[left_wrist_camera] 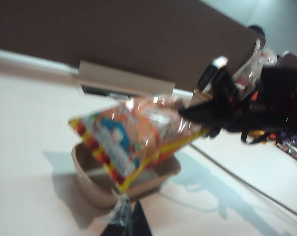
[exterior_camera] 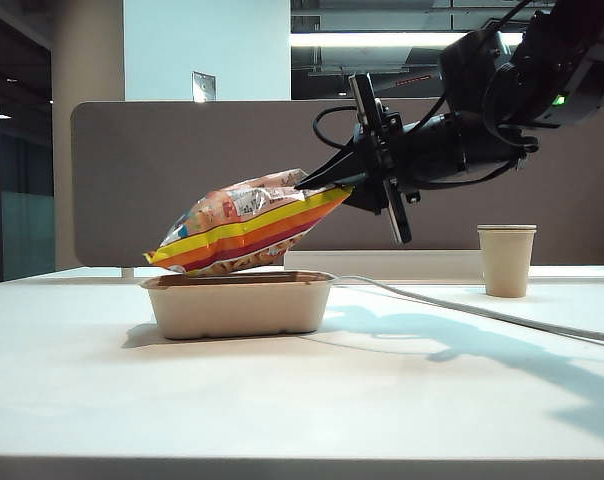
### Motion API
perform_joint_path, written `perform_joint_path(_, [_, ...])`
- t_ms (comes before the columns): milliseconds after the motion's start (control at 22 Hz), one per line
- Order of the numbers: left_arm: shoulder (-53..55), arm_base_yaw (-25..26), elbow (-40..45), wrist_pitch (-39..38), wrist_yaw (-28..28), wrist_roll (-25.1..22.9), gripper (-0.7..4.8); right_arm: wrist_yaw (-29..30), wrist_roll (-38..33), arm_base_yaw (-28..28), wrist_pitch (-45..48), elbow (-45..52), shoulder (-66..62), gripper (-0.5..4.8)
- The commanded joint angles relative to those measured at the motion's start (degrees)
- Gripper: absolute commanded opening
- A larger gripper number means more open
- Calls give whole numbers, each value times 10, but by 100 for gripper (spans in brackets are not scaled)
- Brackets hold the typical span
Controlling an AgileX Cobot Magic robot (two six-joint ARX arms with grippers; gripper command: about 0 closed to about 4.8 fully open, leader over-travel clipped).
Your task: Pick up a bag of chips and put them in the box.
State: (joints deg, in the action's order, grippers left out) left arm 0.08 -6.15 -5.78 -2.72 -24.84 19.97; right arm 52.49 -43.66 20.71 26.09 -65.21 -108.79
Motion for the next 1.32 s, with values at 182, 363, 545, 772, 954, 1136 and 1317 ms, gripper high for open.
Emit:
perform_joint_path(182, [57, 0, -41, 0, 2, -2, -5, 2, 2, 14, 10, -2, -6, 18])
perform_joint_path(363, [150, -4, -65, 1, -13, -24, -5, -2, 2, 14, 8, -2, -6, 18])
perform_joint_path(545, [237, -40, -111, 5, 5, -52, -5, -7, 2, 14, 4, -1, -6, 18])
perform_joint_path(772, [326, -108, -147, 33, 33, -68, -5, -16, 20, 14, -28, -1, -8, 18])
perform_joint_path(954, [357, -132, -157, 46, 43, -78, -5, -16, 21, 14, -39, -1, -26, 18])
perform_joint_path(1136, [357, -132, -157, 48, 45, -80, -5, -16, 24, 14, -39, -1, -42, 18])
perform_joint_path(1317, [357, -132, -157, 51, 47, -80, -5, -19, 47, 14, -44, -1, -43, 19])
